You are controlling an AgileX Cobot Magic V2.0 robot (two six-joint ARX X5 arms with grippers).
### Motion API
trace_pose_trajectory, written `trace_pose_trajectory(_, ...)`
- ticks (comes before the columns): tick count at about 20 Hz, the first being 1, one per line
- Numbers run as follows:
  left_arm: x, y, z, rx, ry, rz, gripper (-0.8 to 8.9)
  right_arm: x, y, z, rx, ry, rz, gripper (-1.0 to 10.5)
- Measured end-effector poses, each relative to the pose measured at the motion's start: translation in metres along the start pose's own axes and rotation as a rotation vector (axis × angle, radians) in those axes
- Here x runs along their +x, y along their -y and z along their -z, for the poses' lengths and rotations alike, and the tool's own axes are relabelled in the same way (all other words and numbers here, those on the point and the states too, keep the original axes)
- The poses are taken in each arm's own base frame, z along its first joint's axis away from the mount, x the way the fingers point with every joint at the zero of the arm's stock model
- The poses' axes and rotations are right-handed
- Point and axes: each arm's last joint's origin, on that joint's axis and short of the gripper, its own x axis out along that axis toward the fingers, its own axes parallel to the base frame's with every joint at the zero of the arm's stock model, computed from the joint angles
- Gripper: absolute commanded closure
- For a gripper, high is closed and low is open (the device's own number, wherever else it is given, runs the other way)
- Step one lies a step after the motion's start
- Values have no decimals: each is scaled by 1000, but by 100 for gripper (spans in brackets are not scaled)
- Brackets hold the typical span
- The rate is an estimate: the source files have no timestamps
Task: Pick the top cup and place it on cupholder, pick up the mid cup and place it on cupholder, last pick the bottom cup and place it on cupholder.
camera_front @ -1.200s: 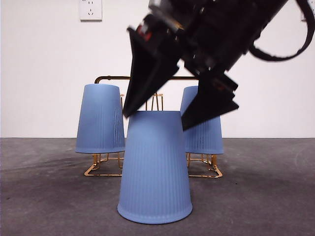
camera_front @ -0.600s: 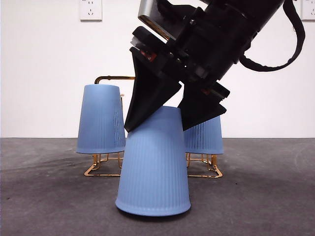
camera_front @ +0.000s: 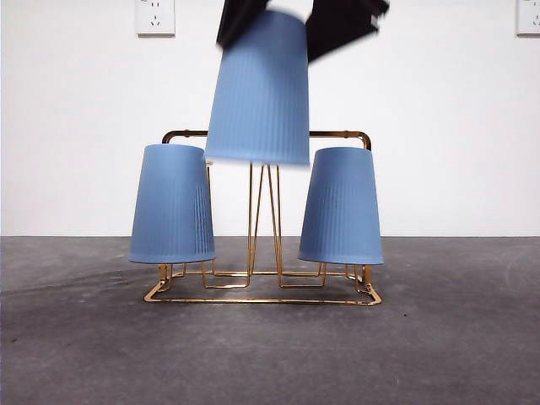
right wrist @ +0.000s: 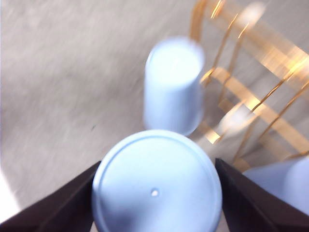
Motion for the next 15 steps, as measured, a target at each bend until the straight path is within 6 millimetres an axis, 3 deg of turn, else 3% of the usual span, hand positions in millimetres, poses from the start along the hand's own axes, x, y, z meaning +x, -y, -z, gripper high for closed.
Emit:
trace_pose_trajectory(5,0,0,-1,2,14,1,409,-22,11,-35,-20,160,46,689)
trace_pose_trajectory(10,0,0,-2,3,18,1,409,17,38,-35,9,101,99,684)
trace_pose_trajectory(15,0,0,-2,3,17,1,409,56,51,-26,29,23,83,678)
